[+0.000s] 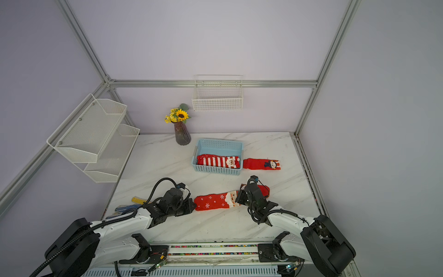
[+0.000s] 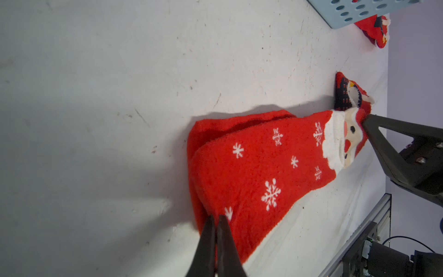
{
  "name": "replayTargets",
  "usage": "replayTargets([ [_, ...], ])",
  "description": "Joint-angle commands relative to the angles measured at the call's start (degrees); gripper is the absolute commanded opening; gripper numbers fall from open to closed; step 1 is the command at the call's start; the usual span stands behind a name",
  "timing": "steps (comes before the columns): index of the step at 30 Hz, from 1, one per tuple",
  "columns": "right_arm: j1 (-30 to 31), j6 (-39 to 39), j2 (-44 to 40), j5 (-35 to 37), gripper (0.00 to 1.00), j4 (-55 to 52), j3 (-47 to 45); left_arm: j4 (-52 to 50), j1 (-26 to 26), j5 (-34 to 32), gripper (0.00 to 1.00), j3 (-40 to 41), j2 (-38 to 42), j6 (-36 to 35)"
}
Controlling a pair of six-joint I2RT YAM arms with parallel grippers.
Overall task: Place the socks together as a pair
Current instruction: Place the sock in the sock.
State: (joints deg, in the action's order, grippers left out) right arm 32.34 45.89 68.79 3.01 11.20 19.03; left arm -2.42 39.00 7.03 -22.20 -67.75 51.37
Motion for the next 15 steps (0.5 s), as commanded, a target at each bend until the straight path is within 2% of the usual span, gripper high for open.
replayTargets([
  [1, -0.6, 1.6, 0.4, 0.7, 0.0, 1.8, -0.6, 2.1, 0.6, -0.3, 0.0, -2.7, -0.6, -1.0],
  [6, -0.8, 3.2, 0.4, -0.8, 0.0, 1.3, -0.9, 1.3, 0.6, -1.5, 0.04, -2.5, 0.1, -0.6],
  [8, -0.7, 4.5, -0.4, -0.6, 0.0, 1.3, -1.8, 0.3, 0.6, -2.6, 0.11, -2.5, 0.6, -0.3],
  [10, -0.8, 5.5, -1.1, -1.2, 0.0, 0.6, -2.3, -0.4, 0.6, -3.1, 0.22, -2.5, 1.2, 0.1],
  [12, -0.8, 5.2, -2.5, -1.6, 0.14, -2.3, -1.7, -0.7, 0.7, -2.9, 0.37, -2.4, 1.9, 0.4],
  [15, -0.8, 5.1, -5.5, -1.8, 0.28, -6.0, -1.0, -2.6, 0.7, -4.3, 0.52, -2.6, 3.1, 1.2],
])
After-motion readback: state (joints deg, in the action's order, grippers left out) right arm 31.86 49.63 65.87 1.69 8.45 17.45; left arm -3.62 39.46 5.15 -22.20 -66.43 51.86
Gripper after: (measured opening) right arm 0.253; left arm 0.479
